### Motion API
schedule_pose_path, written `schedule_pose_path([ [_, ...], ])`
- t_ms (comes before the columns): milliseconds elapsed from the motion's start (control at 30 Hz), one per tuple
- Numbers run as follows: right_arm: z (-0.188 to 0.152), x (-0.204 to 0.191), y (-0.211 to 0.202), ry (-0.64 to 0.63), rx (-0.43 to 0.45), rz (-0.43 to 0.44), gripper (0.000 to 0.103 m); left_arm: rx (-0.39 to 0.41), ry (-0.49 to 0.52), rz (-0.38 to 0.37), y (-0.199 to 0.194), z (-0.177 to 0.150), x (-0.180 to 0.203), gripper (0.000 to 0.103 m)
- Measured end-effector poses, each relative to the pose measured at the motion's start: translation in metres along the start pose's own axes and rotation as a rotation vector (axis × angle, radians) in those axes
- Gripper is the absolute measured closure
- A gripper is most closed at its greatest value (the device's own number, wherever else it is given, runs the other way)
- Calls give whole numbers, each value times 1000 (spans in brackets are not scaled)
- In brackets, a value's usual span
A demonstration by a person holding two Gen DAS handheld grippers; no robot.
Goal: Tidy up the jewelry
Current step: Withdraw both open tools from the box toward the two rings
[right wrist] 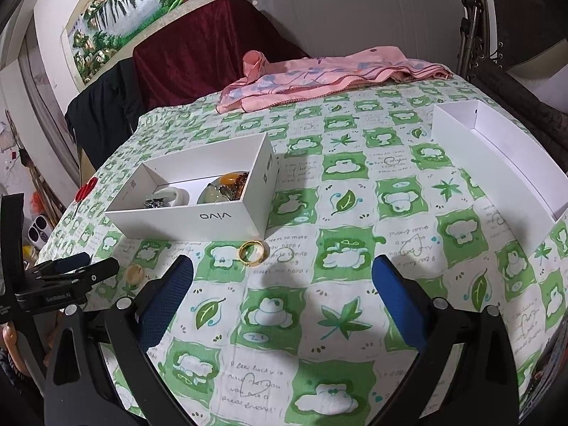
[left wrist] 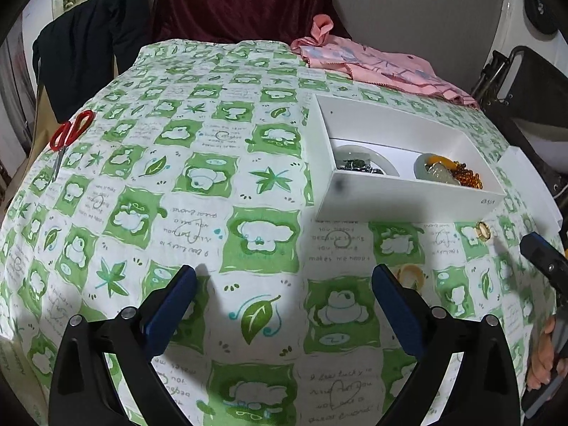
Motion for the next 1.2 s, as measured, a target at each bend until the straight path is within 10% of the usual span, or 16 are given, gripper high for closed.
schedule_pose_path([
  [533, -15, 2, 13, 38, -94, 17, 6, -11, 75, 44, -3, -11, 2, 5],
  [1033, -33, -17, 26, -215, -186, -98, 6, -9, 78, 49, -5, -12, 3, 4],
  [1200, -26, -25, 25, -198, -161, -20, 22, -6, 80, 55, -6, -12, 2, 4],
])
Point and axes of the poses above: each gripper's, at about its wrist camera, not at the fingertips, and y roughly the way its jaws point, x to its right, z to its top, the point moved 10 cm from there along y, roughly the way its jaws point, and after that the axes turned 6 degrees about x, right-handed, at the moved point
